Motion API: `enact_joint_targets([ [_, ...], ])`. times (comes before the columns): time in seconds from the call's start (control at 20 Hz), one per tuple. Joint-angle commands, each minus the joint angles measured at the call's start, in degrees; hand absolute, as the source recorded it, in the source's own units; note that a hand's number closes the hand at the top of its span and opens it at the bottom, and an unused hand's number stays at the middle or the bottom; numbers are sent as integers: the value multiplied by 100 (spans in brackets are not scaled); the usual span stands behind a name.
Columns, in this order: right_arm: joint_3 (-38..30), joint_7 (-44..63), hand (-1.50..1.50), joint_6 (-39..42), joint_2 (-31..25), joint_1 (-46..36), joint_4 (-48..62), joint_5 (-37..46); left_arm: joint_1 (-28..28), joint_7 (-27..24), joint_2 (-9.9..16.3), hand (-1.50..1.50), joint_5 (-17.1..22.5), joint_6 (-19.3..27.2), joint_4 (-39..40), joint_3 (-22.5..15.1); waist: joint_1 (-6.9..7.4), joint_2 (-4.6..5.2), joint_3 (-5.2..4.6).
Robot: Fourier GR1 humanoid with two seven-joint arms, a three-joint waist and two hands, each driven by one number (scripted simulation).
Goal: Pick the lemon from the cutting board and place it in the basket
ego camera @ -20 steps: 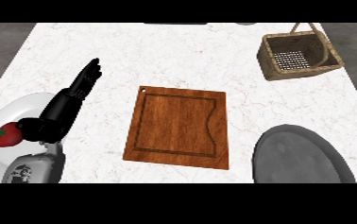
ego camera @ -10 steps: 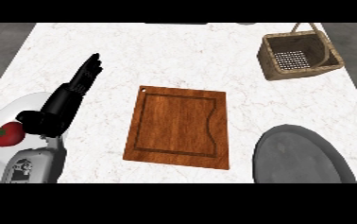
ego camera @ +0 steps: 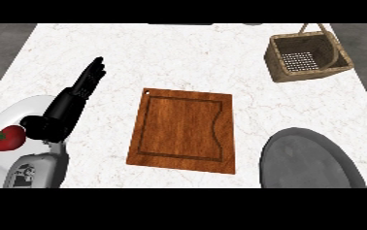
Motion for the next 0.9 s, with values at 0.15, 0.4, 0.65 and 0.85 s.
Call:
enact_joint_targets([
  [0.15,-101,-1292,150,-305,203,-364,1395,605,-290,104,67,0,118,-37,135,190,-20,-2,0],
  [0.4,-267,-2472,150,-815,244,-587,2557,987,-323,190,55,0,97,-74,83,123,44,28,3],
  [0.65,-803,-2724,-150,-1039,413,-925,3287,622,-186,73,50,0,123,-138,62,119,40,23,3],
  [0.85,-741,-3058,-150,-693,43,-1363,3785,837,-168,72,-207,0,-104,97,45,-103,55,33,3],
])
